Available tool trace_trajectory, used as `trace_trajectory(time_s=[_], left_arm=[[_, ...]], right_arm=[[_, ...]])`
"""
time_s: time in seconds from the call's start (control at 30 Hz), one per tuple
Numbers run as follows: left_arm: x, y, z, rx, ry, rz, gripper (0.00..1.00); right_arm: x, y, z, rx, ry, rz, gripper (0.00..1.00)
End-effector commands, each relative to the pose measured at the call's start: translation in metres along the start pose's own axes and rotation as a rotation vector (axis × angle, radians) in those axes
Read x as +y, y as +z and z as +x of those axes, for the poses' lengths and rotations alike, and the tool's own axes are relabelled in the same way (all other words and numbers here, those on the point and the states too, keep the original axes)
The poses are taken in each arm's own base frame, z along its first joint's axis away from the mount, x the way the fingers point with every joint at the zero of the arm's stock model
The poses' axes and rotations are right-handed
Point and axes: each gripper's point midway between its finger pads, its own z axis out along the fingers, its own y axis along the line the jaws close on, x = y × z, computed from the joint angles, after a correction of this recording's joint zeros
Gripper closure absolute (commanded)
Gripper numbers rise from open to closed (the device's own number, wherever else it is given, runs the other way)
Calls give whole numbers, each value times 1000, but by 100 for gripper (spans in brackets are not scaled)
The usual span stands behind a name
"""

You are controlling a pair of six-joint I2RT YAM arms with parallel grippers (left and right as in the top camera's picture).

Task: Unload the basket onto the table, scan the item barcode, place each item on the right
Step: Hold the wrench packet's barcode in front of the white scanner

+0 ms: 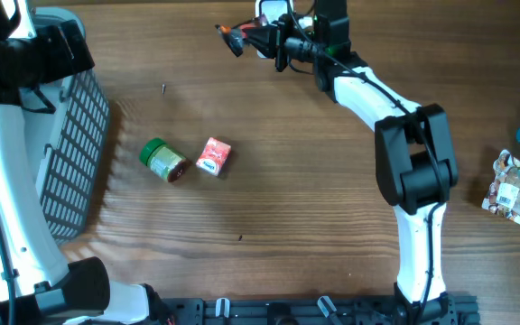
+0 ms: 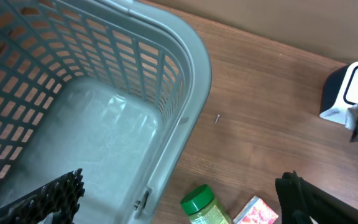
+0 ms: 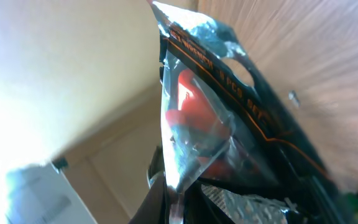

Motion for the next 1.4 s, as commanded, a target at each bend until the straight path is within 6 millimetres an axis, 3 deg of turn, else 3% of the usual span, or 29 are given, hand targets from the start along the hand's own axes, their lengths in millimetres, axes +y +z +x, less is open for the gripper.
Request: trace_trajectory(time_s=[0.0, 0.13, 0.47, 0.63, 0.8, 1.13, 1.23, 1.37], left_arm=[[0, -3, -3, -12, 13, 4, 0], [0, -3, -3, -12, 13, 3, 0], [0, -3, -3, -12, 13, 4, 0], [0, -3, -3, -12, 13, 4, 0], [0, -3, -3, -12, 13, 4, 0], [0, -3, -3, -12, 13, 4, 0], [0, -3, -3, -12, 13, 4, 0], [0, -3, -3, -12, 13, 3, 0]], right_arm=[[10, -5, -24, -99, -8, -45, 95], [15, -9, -43, -195, -16, -74, 95], [3, -5, -71, -317, 4, -103, 95], [17, 3, -58, -301, -105, -151, 95], [11, 18, -42, -284, -164, -138, 96], [-25, 29, -65, -303, -111, -113, 95], [-16, 32, -54, -245, -153, -148, 95], [17, 32, -25, -147, -294, -214, 95]])
